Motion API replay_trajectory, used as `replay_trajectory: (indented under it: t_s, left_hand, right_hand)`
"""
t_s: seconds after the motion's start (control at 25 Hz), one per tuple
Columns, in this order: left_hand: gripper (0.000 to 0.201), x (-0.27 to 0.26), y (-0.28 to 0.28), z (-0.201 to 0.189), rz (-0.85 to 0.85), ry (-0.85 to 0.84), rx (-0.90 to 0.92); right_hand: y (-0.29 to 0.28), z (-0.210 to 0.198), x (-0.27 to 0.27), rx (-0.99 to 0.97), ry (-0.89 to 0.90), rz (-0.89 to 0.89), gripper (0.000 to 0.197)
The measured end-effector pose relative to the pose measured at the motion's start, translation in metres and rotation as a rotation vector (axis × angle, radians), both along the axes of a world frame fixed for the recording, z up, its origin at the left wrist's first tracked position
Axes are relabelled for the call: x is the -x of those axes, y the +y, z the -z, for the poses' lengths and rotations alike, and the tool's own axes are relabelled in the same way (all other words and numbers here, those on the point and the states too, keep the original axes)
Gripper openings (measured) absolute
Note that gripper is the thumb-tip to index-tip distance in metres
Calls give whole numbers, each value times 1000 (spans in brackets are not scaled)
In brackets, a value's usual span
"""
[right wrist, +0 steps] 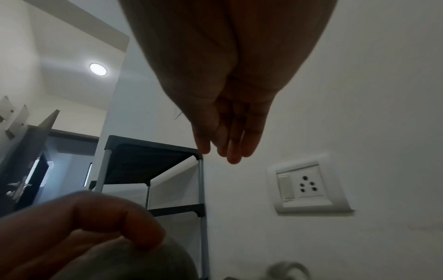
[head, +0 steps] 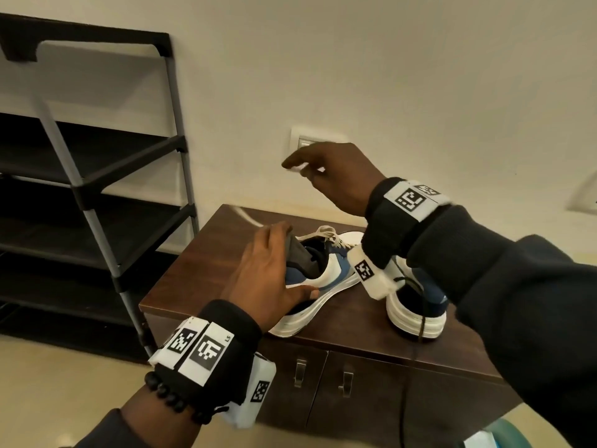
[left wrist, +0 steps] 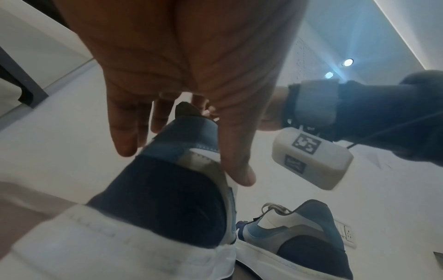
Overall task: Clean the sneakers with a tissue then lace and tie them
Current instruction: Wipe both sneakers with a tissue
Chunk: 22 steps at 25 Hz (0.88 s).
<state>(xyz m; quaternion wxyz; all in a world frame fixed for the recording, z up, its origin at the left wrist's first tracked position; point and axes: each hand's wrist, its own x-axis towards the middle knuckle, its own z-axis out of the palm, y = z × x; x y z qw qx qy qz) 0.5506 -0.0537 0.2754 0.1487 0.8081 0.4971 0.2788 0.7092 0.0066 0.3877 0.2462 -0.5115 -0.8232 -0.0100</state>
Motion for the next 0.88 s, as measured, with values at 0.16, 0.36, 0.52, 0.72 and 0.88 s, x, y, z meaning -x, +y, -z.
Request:
replay_trajectory:
  t_s: [0.16, 0.36, 0.52, 0.72, 0.88]
  left_hand:
    - [84, 0, -3, -4, -9, 87, -81]
    - [47, -3, -8, -12, 64, 287, -262]
    - [27, -2, -5, -11, 124, 300, -303]
    - [20, -16, -6, -9, 109, 280, -316]
    - [21, -33, -11, -11, 24, 275, -295]
  right_hand:
    - [-30, 18, -39, 44, 135, 131, 29]
    - [-75, 60, -58, 53, 331, 193, 21]
    - [-114, 76, -69, -170, 658, 228, 21]
    - [-159, 117, -171, -921, 1011, 880, 17]
    - [-210, 193, -225, -818, 1048, 1411, 16]
